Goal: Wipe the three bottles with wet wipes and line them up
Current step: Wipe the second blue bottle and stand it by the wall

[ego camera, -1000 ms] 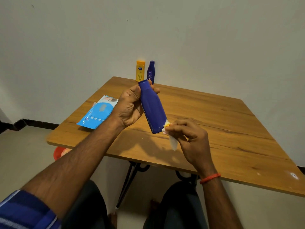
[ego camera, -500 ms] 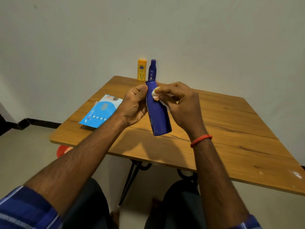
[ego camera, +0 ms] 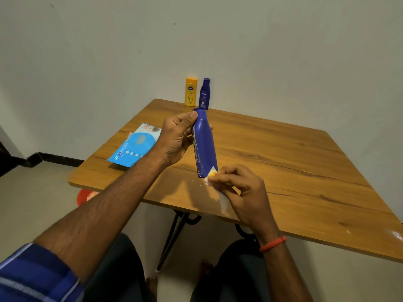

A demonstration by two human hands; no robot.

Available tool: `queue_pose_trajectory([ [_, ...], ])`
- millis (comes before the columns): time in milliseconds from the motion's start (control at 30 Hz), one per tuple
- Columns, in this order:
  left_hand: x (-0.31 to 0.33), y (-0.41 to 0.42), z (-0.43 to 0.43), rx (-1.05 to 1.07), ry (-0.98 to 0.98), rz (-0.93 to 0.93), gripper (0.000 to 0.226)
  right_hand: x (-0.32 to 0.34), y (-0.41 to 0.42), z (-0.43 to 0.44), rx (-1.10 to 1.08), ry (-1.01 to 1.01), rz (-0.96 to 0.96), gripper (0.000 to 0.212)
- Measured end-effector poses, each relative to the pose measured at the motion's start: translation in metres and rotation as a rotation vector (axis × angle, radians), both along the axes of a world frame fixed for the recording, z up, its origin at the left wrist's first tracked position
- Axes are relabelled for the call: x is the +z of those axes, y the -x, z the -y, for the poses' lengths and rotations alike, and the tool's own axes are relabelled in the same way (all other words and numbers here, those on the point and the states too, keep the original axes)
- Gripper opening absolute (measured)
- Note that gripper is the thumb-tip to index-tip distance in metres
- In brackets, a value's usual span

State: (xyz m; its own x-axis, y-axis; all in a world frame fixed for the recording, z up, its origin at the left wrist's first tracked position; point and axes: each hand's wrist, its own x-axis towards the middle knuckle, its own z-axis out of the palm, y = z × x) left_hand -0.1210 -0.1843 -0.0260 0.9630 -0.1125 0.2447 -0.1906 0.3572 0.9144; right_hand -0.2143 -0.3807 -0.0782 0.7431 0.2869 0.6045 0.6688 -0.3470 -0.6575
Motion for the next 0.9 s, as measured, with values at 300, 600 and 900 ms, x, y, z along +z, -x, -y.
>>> queue_pose_trajectory([
  [300,0.007,0.001,-0.001,0.093,0.003,-0.012,0.022,0.010,0.000,-0.002,0.001,-0.107,0.033,0.019],
  [600,0.015,0.007,-0.007,0.114,0.028,-0.062,0.007,0.031,-0.001,0.012,-0.003,-0.581,-0.120,0.016],
  [900,0.011,0.007,-0.002,0.002,-0.123,-0.075,0.006,0.080,-0.028,0.013,-0.064,-0.200,0.010,0.018],
])
